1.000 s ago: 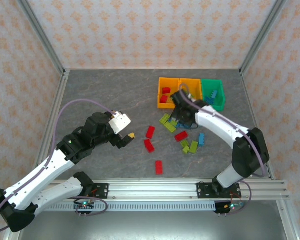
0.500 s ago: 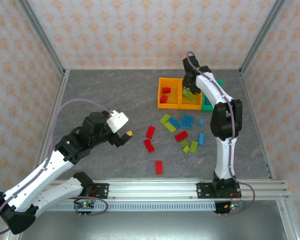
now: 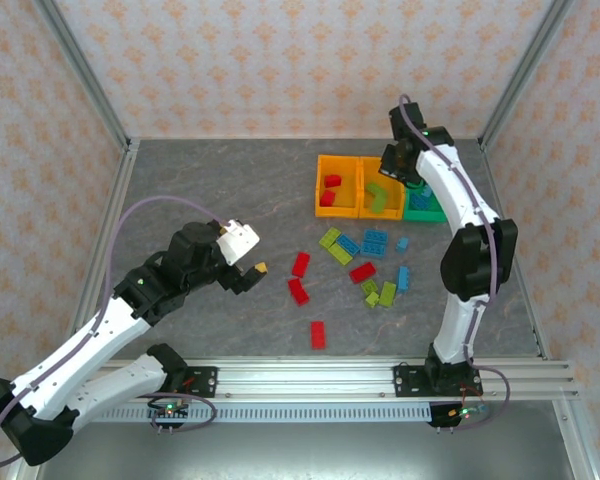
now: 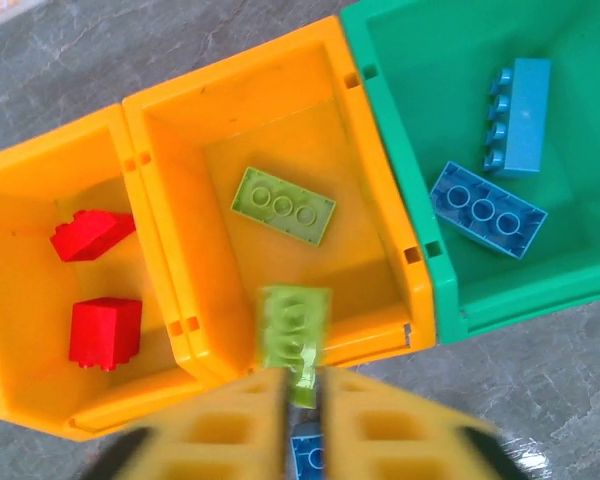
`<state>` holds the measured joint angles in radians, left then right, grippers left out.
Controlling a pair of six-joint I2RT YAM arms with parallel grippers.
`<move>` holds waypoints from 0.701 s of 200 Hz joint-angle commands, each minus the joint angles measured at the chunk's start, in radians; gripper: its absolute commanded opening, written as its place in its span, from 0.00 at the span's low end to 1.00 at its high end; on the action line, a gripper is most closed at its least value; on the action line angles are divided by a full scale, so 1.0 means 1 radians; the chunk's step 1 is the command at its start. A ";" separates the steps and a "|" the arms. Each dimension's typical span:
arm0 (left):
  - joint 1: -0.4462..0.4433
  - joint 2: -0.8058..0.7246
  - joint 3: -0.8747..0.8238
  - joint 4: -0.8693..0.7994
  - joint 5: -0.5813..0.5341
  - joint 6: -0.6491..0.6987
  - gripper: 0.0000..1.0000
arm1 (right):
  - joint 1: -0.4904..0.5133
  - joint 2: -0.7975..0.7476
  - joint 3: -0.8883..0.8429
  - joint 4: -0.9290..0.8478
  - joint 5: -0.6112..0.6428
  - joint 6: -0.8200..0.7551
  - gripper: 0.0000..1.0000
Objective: Sort the legos into containers by color
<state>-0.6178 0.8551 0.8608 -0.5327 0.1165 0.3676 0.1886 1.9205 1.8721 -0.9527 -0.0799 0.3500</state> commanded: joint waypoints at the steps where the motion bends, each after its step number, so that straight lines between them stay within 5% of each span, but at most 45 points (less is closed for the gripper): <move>1: 0.009 0.004 0.008 0.005 0.020 -0.005 1.00 | -0.032 0.041 -0.001 -0.034 -0.050 -0.006 0.00; 51: 0.011 0.005 0.006 0.008 0.022 -0.003 1.00 | -0.032 -0.051 -0.070 -0.025 -0.065 0.018 0.09; 106: 0.015 0.005 0.005 0.015 0.064 0.001 1.00 | -0.032 -0.520 -0.680 0.172 -0.058 0.157 0.37; 140: 0.016 0.018 0.009 0.014 0.084 0.003 1.00 | -0.032 -0.709 -0.945 0.186 -0.093 0.195 0.44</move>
<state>-0.6125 0.8646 0.8608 -0.5327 0.1677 0.3679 0.1562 1.2858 1.0702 -0.8028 -0.1585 0.4900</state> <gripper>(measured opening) 0.998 0.420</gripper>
